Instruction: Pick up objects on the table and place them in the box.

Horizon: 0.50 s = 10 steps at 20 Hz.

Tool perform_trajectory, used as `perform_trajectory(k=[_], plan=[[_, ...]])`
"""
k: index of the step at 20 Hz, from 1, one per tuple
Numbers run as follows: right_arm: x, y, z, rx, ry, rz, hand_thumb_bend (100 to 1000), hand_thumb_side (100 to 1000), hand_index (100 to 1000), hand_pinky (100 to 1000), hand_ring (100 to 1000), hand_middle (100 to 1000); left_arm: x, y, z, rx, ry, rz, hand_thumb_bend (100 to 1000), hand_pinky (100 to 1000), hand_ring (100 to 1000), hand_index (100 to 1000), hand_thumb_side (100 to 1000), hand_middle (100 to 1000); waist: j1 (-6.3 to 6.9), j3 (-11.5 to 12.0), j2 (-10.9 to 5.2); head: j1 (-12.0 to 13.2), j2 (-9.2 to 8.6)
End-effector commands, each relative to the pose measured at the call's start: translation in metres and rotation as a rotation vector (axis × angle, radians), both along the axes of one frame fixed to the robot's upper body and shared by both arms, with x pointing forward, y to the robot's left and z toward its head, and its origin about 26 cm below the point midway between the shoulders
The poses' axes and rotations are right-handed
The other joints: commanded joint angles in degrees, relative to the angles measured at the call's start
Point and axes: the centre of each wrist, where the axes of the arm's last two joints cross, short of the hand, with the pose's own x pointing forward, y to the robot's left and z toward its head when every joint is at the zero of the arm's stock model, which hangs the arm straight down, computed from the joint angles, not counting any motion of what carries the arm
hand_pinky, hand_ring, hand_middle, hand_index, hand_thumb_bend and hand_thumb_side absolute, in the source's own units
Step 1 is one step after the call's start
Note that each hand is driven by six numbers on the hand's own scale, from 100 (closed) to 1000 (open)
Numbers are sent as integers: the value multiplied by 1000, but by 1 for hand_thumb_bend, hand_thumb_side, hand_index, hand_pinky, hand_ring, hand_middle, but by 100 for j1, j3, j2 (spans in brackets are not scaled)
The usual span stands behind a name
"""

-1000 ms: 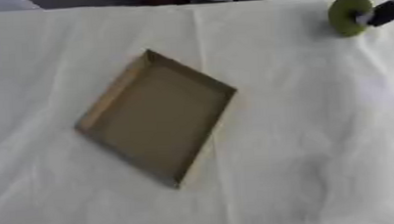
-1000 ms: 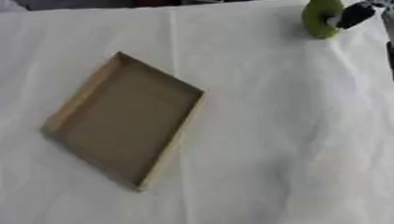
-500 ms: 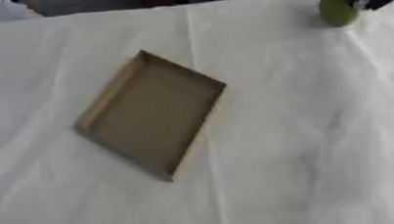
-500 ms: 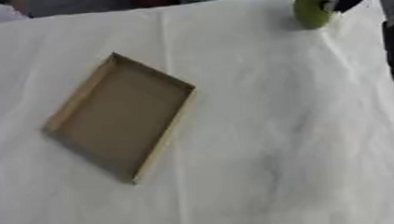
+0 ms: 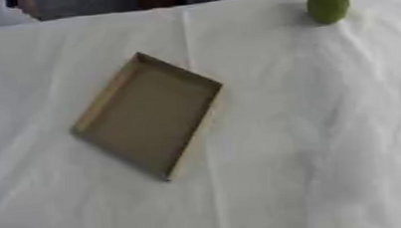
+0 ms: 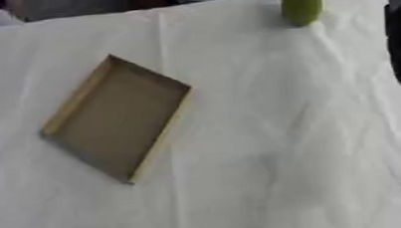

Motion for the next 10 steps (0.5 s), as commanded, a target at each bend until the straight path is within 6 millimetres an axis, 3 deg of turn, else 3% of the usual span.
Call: perform_trajectory(k=[1,10], plan=[[-6,1,23,6,-41,21,213,100,921,869,916,859,-6,13,23,25,-34,58,113,791,774,870,350,743,5,-5,-138,-7,-60],[0,6,14,-10,62,50,241,100,924,870,926,869,-4,50,-1,-39,-55,165,106,791,795,872,369,743,20,-1,-113,25,-458]])
